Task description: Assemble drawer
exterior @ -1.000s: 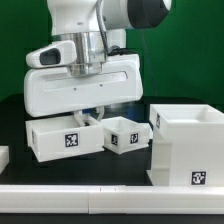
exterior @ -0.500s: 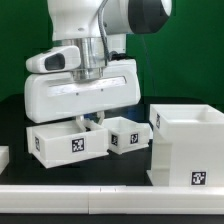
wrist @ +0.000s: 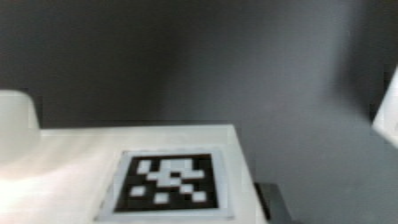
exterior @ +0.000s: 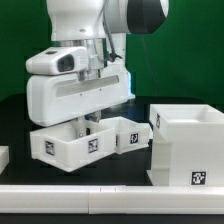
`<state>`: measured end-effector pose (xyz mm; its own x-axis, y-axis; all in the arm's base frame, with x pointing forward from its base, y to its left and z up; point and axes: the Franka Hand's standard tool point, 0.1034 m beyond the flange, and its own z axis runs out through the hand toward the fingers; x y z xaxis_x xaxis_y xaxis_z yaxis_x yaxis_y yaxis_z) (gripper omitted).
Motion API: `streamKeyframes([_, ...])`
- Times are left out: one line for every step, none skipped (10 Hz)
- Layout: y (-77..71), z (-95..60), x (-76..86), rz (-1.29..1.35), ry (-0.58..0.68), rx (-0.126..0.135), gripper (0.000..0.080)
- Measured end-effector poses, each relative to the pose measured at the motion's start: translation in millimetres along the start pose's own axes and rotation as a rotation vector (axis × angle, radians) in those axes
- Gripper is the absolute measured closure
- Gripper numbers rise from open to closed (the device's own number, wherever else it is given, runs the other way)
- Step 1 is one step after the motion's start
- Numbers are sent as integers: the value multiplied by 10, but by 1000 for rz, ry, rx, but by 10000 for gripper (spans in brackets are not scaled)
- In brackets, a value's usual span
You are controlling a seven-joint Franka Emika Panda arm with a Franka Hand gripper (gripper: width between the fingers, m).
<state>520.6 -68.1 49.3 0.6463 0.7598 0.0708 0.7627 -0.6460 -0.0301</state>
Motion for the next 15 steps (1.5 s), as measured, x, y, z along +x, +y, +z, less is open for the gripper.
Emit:
streamKeyframes([-29,23,-50,-75,-5,5,761])
streamKeyframes([-23,28,-75,-132,-11,5,761])
streamKeyframes([-13,29,-94,-200,-21,3,761])
streamKeyframes([-10,34,-104,-230,-26,3,761])
streamKeyframes([19,54,-92,-408,-45,-16,761])
streamKeyframes([11,98,-18,-539,-59,-35,761])
streamKeyframes([-34,160,81,-671,-85,-32,761])
streamKeyframes([-46,209,105,-754,-116,-5,761])
streamKeyframes([-8,198,62,-758,-118,-9,761])
streamKeyframes([-1,202,42,-746,-119,-8,761])
streamKeyframes([-3,208,39,-746,-119,-7,761])
streamKeyframes([-6,214,44,-740,-120,-4,761])
streamKeyframes([-11,229,102,-718,-122,9,761])
streamKeyframes([-5,231,193,-712,-117,10,761])
streamKeyframes([-2,215,287,-714,-109,2,761])
